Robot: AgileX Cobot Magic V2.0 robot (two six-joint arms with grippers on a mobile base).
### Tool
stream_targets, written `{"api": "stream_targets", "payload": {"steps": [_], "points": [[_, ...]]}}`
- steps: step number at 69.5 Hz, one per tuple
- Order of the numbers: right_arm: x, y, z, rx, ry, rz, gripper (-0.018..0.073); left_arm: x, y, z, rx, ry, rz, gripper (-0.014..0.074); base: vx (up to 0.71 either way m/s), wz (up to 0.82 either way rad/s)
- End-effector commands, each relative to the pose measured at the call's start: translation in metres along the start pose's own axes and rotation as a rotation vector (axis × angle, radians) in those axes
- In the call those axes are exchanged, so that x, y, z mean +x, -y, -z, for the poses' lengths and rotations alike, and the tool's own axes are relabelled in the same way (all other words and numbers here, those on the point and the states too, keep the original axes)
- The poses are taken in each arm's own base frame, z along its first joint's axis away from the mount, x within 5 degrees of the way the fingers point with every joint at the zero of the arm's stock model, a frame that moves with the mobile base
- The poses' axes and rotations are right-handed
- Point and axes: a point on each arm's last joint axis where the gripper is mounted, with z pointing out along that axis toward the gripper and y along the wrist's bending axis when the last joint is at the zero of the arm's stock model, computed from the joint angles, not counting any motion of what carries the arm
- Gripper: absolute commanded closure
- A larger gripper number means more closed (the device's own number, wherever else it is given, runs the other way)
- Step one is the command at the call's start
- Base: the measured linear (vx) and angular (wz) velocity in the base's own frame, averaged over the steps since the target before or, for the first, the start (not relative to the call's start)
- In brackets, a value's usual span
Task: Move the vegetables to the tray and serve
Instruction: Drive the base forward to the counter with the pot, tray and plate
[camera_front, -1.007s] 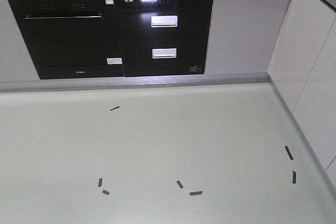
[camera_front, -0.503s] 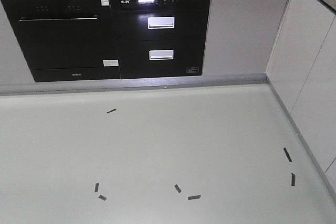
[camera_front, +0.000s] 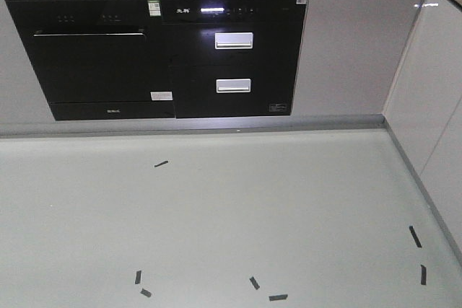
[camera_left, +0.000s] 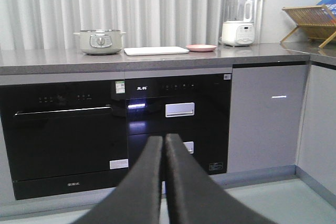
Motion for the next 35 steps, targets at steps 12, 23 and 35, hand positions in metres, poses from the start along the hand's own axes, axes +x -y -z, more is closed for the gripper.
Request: {"api": "stream_targets", "payload": {"steps": [12, 23, 35], "points": [[-0.0046, 0.0, 0.0002, -0.001, 0.071, 0.002, 0.0568, -0.0036, 0.0001, 0.0012, 0.003, 0.073, 0.004, 0.0603, 0.23, 0.08], [-0.0046, 0.0, 0.0002, -0.001, 0.071, 0.002, 0.0568, -0.0036, 0.0001, 0.0012, 0.003, 0.073, 0.004, 0.0603, 0.25, 0.03], [-0.0047, 0.0, 0.0002, -0.001, 0.071, 0.002, 0.0568, -0.0036, 0.0001, 0.0012, 0.003, 0.073, 0.004, 0.0603, 0.27, 0.01]]}}
